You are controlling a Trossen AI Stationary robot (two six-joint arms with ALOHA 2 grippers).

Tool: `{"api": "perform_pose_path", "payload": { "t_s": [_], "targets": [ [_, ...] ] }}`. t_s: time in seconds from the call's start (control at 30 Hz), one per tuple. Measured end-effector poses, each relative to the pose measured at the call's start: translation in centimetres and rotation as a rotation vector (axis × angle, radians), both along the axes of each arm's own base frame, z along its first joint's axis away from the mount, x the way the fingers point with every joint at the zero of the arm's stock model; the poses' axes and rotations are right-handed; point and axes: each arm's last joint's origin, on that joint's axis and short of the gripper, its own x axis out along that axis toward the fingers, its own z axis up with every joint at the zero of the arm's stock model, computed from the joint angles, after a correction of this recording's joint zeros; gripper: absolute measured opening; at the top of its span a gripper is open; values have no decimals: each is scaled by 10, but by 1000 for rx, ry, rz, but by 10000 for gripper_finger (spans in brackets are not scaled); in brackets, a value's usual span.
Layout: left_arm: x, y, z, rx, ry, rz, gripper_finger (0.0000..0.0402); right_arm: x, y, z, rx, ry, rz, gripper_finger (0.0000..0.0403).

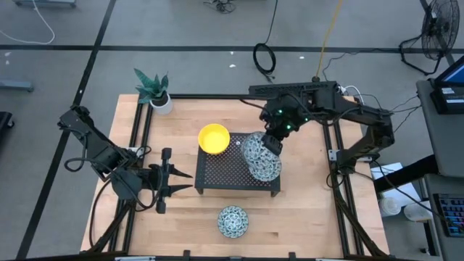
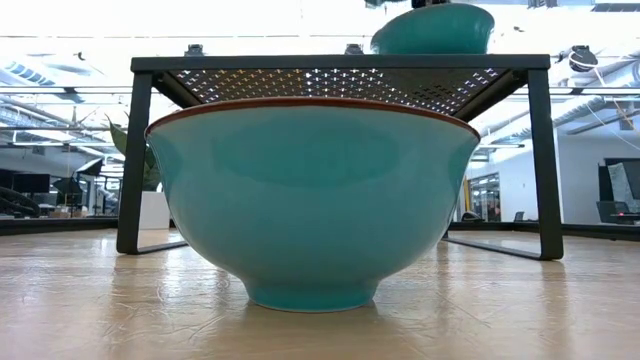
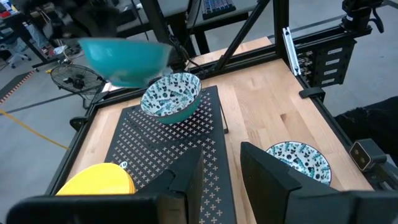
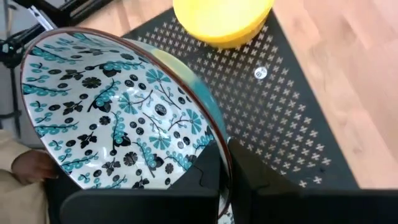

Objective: Pick & Place Mini bowls
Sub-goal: Stack the left white patterned bowl on top of the white patterned bowl

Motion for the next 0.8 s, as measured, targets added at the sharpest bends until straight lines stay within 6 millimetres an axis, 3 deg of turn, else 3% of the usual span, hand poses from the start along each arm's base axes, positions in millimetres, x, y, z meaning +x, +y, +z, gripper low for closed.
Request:
{"api": "perform_pose_path", "payload": {
  "t_s": [0.3,0.4,0.6,0.8],
  "targets": [
    [0,0,0,-1,-1,0,113,35,11,29,-65,-27,46,0],
    [0,0,0,-1,-2,0,113,45,12,24,-65,-4,63,0],
    [0,0,0,-1,-2,1,113,36,4,5,-27,213,42,0],
    [0,0,0,-2,-2,0,113,33,1,5,83,214,16,0]
  ]
}}
